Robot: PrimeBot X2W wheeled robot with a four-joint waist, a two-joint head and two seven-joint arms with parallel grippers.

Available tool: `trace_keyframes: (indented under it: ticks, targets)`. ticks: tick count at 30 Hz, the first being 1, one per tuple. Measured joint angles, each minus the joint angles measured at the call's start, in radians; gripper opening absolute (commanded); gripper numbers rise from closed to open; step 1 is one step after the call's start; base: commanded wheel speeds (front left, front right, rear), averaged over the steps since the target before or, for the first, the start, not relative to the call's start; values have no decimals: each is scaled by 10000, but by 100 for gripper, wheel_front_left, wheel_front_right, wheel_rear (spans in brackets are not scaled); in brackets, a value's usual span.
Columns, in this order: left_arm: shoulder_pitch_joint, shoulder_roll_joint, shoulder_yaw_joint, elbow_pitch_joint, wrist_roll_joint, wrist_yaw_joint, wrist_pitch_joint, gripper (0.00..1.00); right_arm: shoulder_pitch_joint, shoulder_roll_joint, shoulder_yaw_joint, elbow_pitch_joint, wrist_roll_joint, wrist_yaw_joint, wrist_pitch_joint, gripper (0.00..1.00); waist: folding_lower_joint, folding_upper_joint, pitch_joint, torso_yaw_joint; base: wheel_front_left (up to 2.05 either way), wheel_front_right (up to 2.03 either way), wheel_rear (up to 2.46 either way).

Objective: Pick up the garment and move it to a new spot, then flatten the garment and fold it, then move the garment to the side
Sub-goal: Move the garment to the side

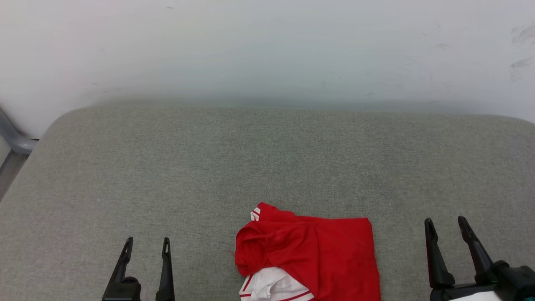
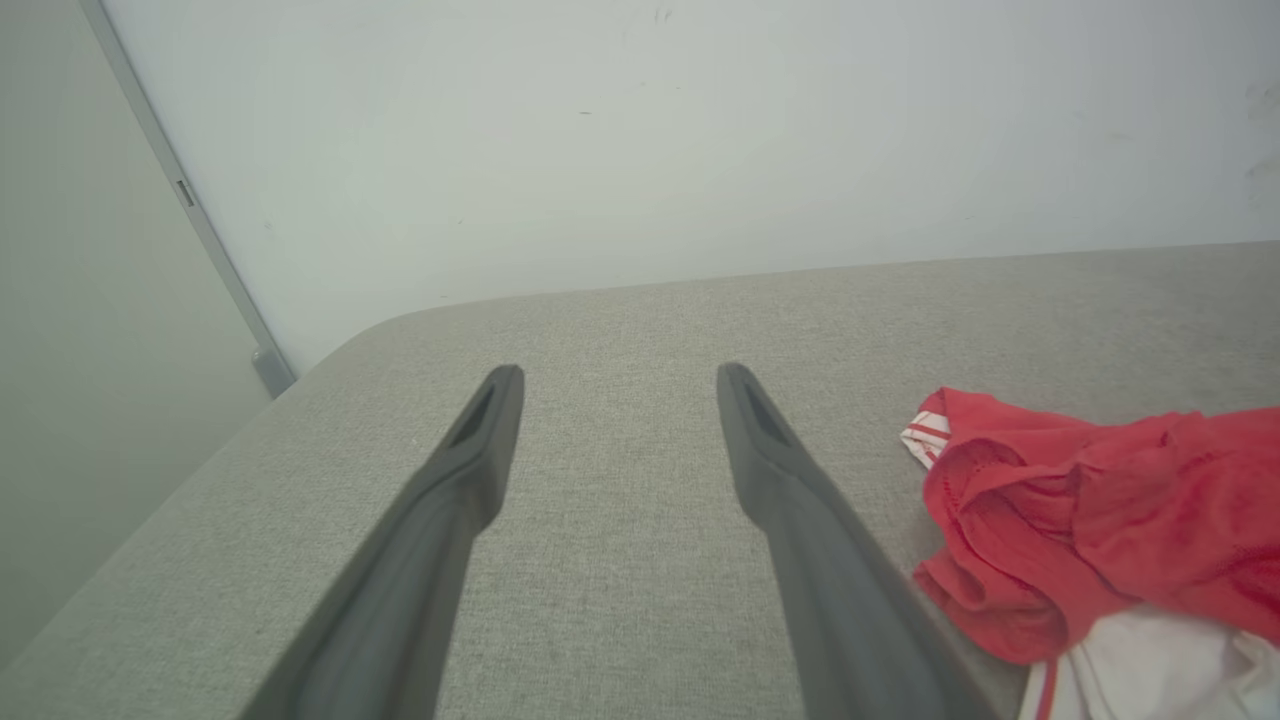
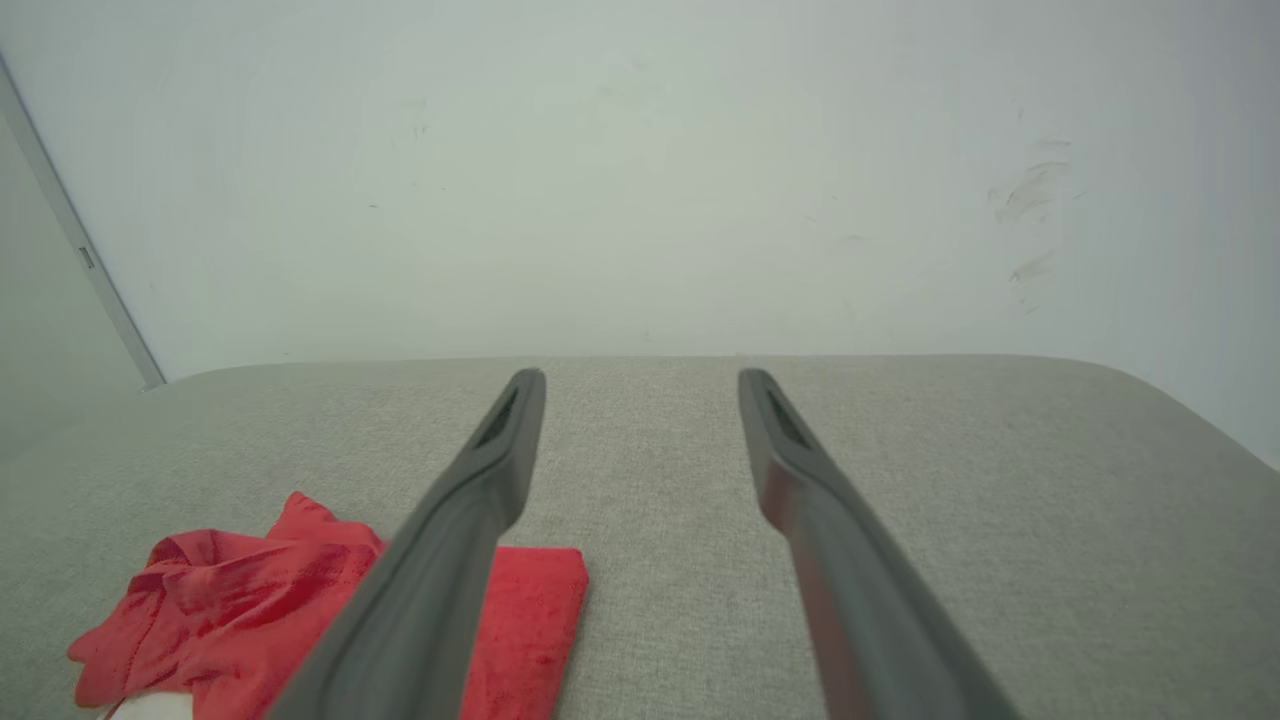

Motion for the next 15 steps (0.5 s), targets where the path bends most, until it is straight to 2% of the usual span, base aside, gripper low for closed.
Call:
trace_keyframes:
  ticks: [7,8,11,15]
  targets:
    - [7,-2,-27,2,-13,12,0,100,-386,-107,-73,12,-90,0,8,100,0,0,35,49,0,0,0]
    - [5,-4,-35,-2,-15,13,0,100,-1036,-554,-59,-96,8,0,332,100,0,0,81,81,0,0,0]
    - [-5,-6,-46,-10,-19,13,0,100,-1830,-1141,174,-184,343,0,1087,100,0,0,149,135,0,0,0]
    - [-74,-15,-58,-23,-56,23,0,100,-2907,-1967,872,-265,1026,-2,2786,100,0,0,291,230,0,0,0]
